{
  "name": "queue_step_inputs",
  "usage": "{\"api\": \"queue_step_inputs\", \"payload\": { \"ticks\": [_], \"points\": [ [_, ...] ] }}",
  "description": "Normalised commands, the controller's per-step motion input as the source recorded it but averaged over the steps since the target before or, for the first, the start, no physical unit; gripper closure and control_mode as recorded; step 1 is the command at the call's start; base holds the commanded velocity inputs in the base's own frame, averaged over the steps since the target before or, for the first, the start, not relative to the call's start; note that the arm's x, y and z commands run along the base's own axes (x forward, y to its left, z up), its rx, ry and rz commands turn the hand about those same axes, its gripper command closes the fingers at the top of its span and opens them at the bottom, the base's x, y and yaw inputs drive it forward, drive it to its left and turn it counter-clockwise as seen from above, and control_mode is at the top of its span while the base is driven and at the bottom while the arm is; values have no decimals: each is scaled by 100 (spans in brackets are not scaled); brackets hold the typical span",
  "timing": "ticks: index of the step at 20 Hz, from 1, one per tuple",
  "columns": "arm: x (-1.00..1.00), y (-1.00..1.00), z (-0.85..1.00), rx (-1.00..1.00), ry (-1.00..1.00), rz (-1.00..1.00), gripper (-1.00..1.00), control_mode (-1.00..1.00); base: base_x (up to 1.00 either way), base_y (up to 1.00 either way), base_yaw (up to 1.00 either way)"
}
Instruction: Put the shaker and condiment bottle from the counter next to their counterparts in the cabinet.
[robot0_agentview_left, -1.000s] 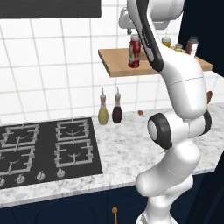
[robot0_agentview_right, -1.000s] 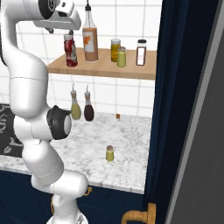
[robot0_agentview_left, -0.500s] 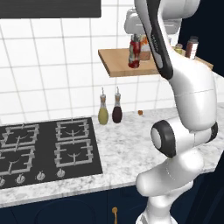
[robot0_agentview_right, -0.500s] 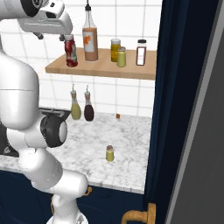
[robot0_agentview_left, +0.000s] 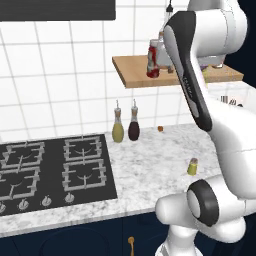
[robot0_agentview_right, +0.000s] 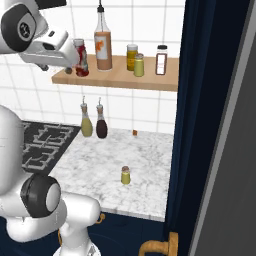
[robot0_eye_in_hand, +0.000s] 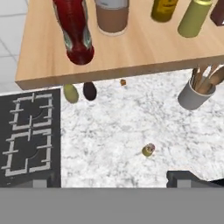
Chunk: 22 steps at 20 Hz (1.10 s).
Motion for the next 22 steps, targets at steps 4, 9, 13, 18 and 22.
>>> {"api": "queue_step_inputs", "payload": {
  "ticks": [4, 9, 13, 18, 22],
  "points": [
    [-83, -32, -90, -2, -23, -15, -100, -100, 0, 0, 0],
    [-80, -25, -96, -6, -15, -7, -100, -100, 0, 0, 0],
    [-62, -34, -77, -1, -2, 0, -100, -100, 0, 0, 0],
    [-14, -16, -54, 0, -1, -5, -100, -100, 0, 0, 0],
    [0, -14, -45, 0, 0, -7, -100, -100, 0, 0, 0]
  ]
}}
